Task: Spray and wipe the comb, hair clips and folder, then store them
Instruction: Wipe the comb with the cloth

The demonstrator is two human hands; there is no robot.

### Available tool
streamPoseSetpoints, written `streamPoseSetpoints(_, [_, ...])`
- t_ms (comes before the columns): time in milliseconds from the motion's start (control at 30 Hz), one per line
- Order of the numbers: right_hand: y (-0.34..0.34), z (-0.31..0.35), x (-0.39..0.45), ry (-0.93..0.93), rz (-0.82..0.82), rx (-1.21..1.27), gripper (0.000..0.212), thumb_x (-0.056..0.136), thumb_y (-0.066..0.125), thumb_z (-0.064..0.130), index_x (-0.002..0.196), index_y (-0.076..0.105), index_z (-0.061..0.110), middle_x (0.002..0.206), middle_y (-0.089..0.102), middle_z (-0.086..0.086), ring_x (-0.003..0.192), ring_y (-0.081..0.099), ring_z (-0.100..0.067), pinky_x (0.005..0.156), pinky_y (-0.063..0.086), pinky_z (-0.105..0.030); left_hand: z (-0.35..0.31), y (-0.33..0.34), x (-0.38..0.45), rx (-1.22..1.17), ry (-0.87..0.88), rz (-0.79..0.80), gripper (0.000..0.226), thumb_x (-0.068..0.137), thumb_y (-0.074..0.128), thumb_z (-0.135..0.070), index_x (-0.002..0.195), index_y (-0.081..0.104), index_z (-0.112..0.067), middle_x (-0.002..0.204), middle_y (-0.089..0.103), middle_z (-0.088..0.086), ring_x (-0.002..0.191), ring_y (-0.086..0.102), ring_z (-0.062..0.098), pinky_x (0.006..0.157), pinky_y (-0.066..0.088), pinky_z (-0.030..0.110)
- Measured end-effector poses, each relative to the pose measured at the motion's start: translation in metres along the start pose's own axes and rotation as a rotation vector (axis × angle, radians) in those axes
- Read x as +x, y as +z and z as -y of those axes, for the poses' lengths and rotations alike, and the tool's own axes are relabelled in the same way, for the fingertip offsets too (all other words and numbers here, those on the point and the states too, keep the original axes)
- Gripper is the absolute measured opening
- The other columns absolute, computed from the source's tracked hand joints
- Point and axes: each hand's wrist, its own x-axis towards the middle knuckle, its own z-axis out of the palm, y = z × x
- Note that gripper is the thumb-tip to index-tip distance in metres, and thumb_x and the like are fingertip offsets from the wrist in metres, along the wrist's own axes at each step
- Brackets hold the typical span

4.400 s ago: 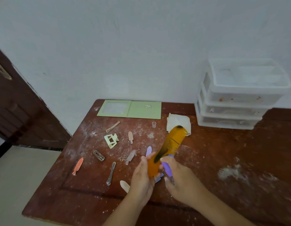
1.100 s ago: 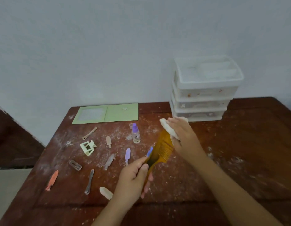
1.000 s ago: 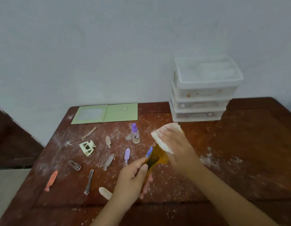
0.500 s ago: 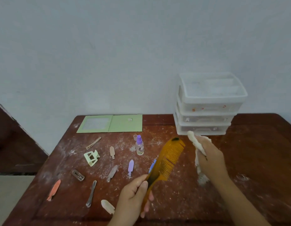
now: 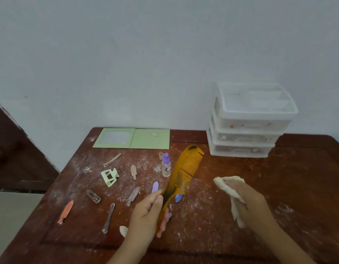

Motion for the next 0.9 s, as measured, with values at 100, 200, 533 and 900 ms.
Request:
streamPoseSetpoints(100, [-0.007, 0.018, 0.008, 0.169, -0.153, 0.148, 0.030, 0.085, 0.051, 0.010, 0.112, 0.053, 0.024, 0.080, 0.056, 0.023, 0.071, 0.059, 0.010, 0.063, 0.041, 0.002, 0.008, 0.000, 0.002, 0.089, -0.092, 0.029, 0.038, 0.094, 0.034, -0.028, 0.064, 0.055, -0.016, 0.056, 0.044, 0.005, 0.051, 0.040, 0.014, 0.048, 0.037, 0.017])
streamPoseSetpoints(200, [-0.008, 0.034, 0.017, 0.284, -0.181, 0.269, 0.029, 0.083, 0.047, 0.018, 0.109, 0.048, 0.030, 0.095, 0.053, 0.022, 0.080, 0.055, 0.009, 0.066, 0.042, -0.001, 0.014, 0.002, 0.006, 0.135, -0.195, 0.042, 0.035, 0.096, 0.035, -0.026, 0.071, 0.053, -0.010, 0.067, 0.043, 0.000, 0.065, 0.041, 0.010, 0.060, 0.035, 0.015])
streamPoseSetpoints(533, [0.045, 0.057, 0.016, -0.606, 0.174, -0.262, 0.036, 0.100, 0.016, 0.017, 0.115, 0.048, 0.019, 0.120, 0.052, 0.003, 0.122, 0.041, -0.012, 0.112, 0.024, -0.040, 0.009, -0.001, -0.004, 0.716, 0.244, 0.027, 0.026, 0.082, 0.054, -0.040, 0.096, 0.064, -0.021, 0.064, 0.046, -0.011, 0.067, 0.050, 0.000, 0.059, 0.035, 0.014])
streamPoseSetpoints(900, [0.041, 0.037, 0.044, -0.213, 0.033, -0.316, 0.059, 0.052, 0.066, -0.026, 0.106, 0.063, -0.001, 0.107, 0.066, -0.018, 0.104, 0.059, -0.034, 0.073, 0.051, -0.056, 0.013, -0.006, -0.015, 0.893, 0.279, -0.012, 0.037, 0.088, 0.050, -0.038, 0.125, 0.050, -0.029, 0.079, 0.043, -0.018, 0.075, 0.045, -0.002, 0.065, 0.034, 0.006])
